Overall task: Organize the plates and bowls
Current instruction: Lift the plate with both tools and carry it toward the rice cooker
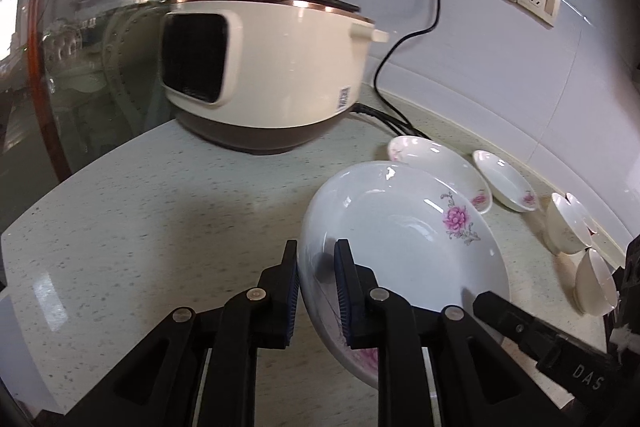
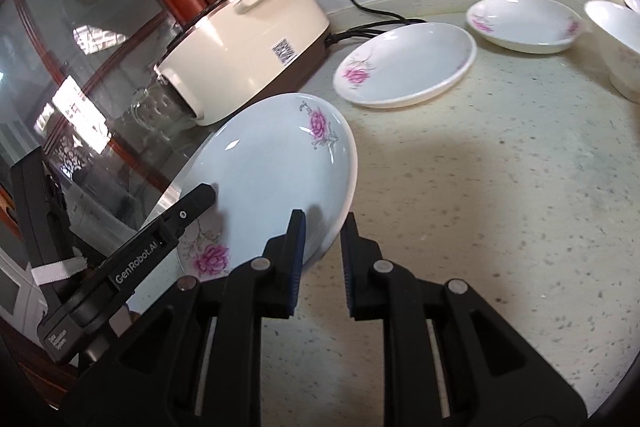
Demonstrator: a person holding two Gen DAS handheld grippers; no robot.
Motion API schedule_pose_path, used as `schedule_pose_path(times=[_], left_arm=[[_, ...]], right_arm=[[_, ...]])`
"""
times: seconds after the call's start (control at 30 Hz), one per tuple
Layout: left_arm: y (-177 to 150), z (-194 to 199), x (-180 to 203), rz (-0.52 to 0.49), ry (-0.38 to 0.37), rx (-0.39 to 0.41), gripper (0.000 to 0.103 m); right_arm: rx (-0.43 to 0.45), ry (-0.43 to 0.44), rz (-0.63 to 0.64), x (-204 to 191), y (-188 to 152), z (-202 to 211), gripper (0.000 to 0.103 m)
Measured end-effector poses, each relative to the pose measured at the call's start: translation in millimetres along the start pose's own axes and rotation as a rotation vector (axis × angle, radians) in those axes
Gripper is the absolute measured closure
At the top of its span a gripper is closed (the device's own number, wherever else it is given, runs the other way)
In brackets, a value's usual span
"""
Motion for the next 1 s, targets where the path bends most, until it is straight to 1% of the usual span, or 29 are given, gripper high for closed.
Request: schedule_pose_path(times=[0.2, 0.4, 0.47, 0.53, 0.73, 0.93, 1.0], left_arm=[[4, -2, -25, 0.028, 0.052, 0.007, 0.084], [10, -1, -60, 0.072, 0.118, 0.013, 0.083], [12, -2, -68, 0.078, 0.136, 0.014, 0.082], [12, -3, -74, 0.077, 0.15, 0.013, 0.082], [10, -9, -79, 0.096, 0.157, -0.01, 0.079], [3, -18, -82, 0.135, 0.151, -0.064, 0.079], [0, -17, -81, 0.14, 0.152, -0.071, 0.078]], right_arm=[[-0.052, 0.012, 0.036, -24, -1, -27, 0.082], [-0.066, 0.053, 0.068, -50, 6, -50, 0.083], [-0.07, 0.065, 0.084, -55, 4, -55, 0.082], [-0.08, 0.058, 0.119, -58, -1, -59, 0.082], [-0.084, 0.066, 0.119, -59, -2, -59, 0.081], [-0.104, 0.057, 0.118, -59, -5, -60, 0.081], [-0.11, 0.055, 0.12, -60, -5, -60, 0.081]])
Point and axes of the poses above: each gripper's, at about its wrist camera, not at the fingertips, and z roughly against the way its jaws point, x to its right, y to its top, the point moved 9 cm from there along -z, roughly the way its jaws point, and after that the axes turned 1 degree about -z, right-handed, at the moved point
